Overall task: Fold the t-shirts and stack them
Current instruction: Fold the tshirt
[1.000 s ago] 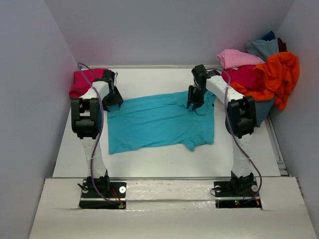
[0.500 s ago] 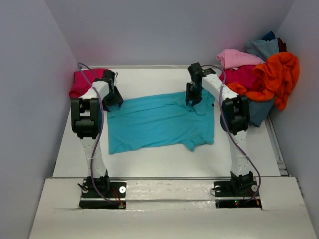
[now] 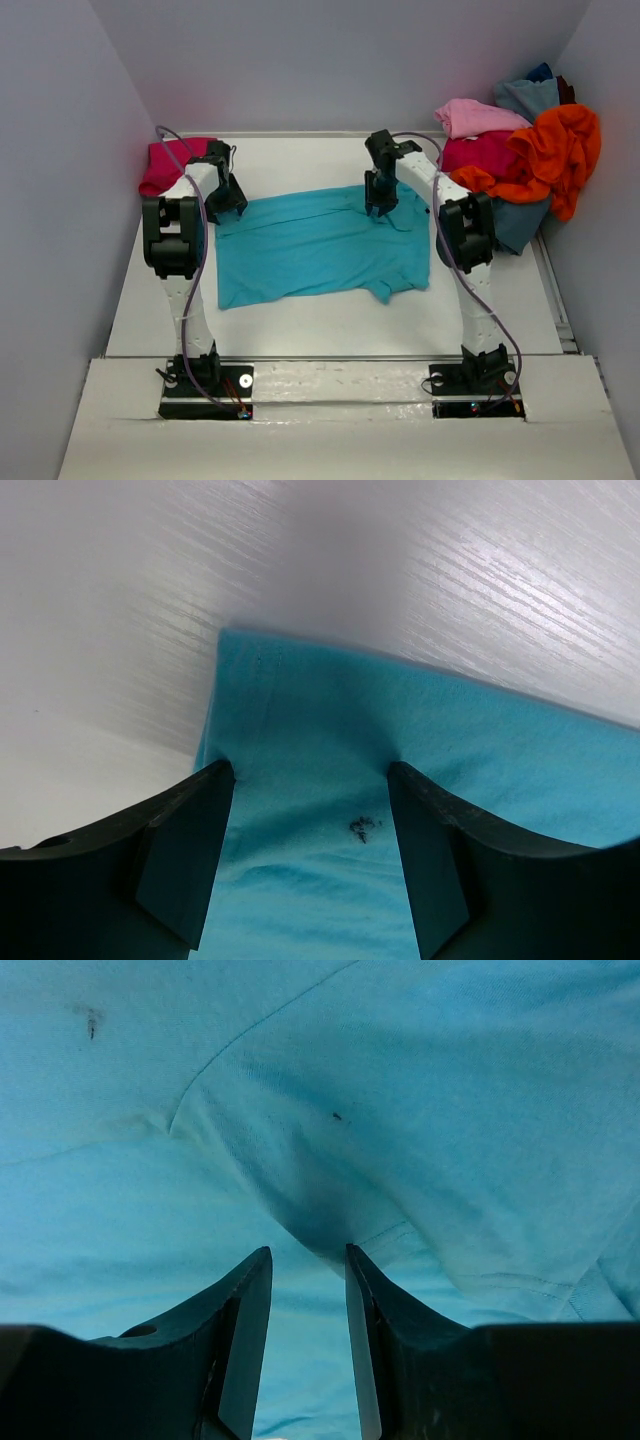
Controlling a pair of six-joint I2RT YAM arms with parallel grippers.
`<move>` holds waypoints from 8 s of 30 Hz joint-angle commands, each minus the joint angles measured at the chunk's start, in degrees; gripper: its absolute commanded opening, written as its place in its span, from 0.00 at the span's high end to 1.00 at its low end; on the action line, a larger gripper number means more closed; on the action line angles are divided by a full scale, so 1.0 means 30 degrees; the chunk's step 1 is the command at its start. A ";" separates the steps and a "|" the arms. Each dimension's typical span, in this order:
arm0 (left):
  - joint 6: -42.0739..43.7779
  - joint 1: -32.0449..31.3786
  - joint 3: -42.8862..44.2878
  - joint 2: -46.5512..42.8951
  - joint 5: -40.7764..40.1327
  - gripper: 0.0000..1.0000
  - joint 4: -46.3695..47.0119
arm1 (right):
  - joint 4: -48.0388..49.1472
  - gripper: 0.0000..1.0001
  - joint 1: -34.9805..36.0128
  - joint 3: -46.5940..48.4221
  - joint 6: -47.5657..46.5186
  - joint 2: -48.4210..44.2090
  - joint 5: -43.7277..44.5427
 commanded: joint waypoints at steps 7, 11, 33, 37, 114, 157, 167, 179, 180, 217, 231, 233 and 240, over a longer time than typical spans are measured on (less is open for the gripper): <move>0.0209 -0.0044 0.0403 -0.0170 -0.0104 0.24 -0.0580 | -0.0011 0.59 0.0364 -0.0220 -0.0316 -0.0150 0.2708; 0.0238 -0.0044 0.0403 -0.0199 -0.0162 0.24 -0.0609 | -0.0333 0.59 0.0540 -0.0132 -0.0316 -0.0004 0.3820; 0.0326 -0.0044 0.0432 -0.0170 -0.0220 0.24 -0.0697 | -0.0684 0.93 0.0921 0.0277 -0.0199 0.0933 0.4412; 0.0326 -0.0044 0.0432 -0.0112 -0.0163 0.24 -0.0697 | -0.0714 0.93 0.0921 0.0512 -0.0257 0.0671 0.4324; 0.0328 -0.1333 -0.0153 -0.0375 -0.1217 0.23 -0.1605 | -0.0743 0.65 0.0511 -0.0777 0.0329 -0.1938 -0.1419; 0.0560 0.0044 0.2074 0.0301 -0.0631 0.07 -0.1693 | 0.1921 0.65 0.0511 -0.4087 0.0650 -0.1850 -0.3733; 0.0677 0.0044 0.1313 -0.1310 -0.0426 0.07 -0.1401 | 0.2508 0.65 0.0511 -0.3005 0.0475 -0.1352 -0.2621; 0.0678 0.0044 0.0637 -0.2338 -0.0338 0.07 -0.1341 | 0.1835 0.65 0.0511 -0.1188 0.0416 -0.0971 -0.1155; 0.0707 0.0044 0.0666 -0.2367 -0.0338 0.07 -0.1370 | 0.1863 0.65 0.0511 -0.1129 0.0416 -0.0942 -0.1097; 0.0883 0.0044 0.0989 -0.2543 -0.0045 0.07 -0.1575 | 0.3593 0.93 0.0687 -0.1685 0.0299 -0.0618 -0.1271; 0.0883 0.0044 0.0842 -0.2573 -0.0074 0.07 -0.1546 | 0.0959 0.93 0.0687 0.1212 0.0914 -0.1381 -0.3556; 0.0912 0.0044 0.0755 -0.2631 -0.0104 0.07 -0.1517 | 0.0606 0.93 0.0687 0.2030 0.0973 -0.1351 -0.3732; 0.0941 0.0044 0.0520 -0.2777 -0.0104 0.07 -0.1459 | -0.0449 0.93 0.0687 0.3061 0.1032 -0.1176 -0.4260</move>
